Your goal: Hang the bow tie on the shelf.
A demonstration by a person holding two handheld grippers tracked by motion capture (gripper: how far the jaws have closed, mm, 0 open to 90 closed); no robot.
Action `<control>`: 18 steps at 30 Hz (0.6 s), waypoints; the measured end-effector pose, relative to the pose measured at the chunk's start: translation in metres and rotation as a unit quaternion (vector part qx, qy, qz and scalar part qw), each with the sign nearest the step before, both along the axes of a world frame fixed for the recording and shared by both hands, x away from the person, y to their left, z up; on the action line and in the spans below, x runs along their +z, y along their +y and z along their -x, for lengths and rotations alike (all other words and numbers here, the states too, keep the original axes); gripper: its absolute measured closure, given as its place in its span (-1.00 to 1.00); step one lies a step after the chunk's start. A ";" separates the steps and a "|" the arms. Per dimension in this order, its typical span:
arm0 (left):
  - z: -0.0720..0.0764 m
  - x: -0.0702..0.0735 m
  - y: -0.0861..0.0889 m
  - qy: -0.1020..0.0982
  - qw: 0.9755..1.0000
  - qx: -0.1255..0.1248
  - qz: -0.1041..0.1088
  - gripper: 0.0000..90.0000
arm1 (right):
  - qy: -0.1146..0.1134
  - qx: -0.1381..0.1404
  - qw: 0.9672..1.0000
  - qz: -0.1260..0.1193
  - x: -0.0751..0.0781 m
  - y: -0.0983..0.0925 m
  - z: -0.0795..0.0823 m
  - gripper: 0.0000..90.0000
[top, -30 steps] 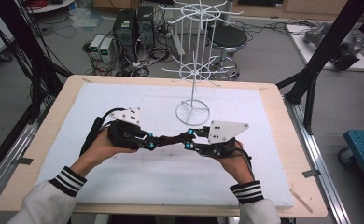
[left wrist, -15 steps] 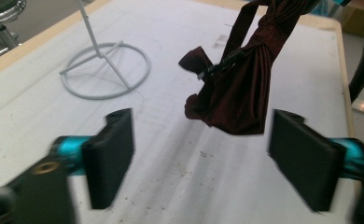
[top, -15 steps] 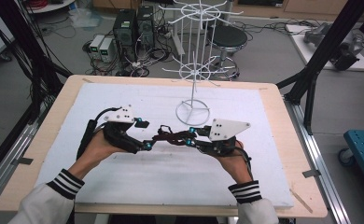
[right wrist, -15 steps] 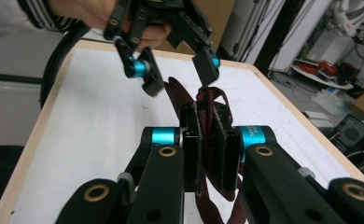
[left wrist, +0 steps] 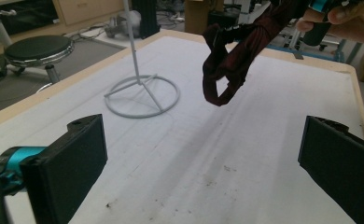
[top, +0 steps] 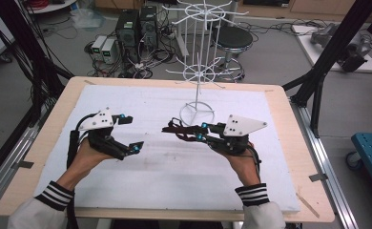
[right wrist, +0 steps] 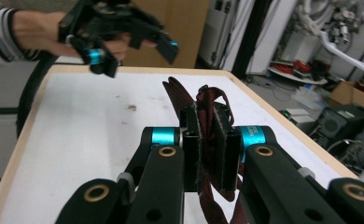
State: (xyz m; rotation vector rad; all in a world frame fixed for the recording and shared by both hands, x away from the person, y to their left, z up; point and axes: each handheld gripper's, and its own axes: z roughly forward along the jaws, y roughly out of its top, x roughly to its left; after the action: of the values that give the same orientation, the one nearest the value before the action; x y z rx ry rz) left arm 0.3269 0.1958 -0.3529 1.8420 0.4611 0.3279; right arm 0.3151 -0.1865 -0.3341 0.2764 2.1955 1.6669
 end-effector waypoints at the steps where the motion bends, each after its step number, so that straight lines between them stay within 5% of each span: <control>1: 0.001 -0.002 0.003 -0.002 1.000 0.003 0.004 -0.96 | 0.000 0.000 1.000 0.000 0.000 0.000 0.000 0.87; 18: 0.025 -0.033 0.042 -0.045 0.997 0.053 0.043 -0.96 | 0.009 -0.044 0.999 -0.031 0.025 -0.010 -0.014 0.87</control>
State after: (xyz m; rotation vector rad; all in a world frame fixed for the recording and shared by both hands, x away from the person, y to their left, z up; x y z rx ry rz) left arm 0.3023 0.2376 -0.3855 1.7150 0.5052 0.4548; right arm 0.3287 -0.1964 -0.3088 0.4007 2.1154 1.6932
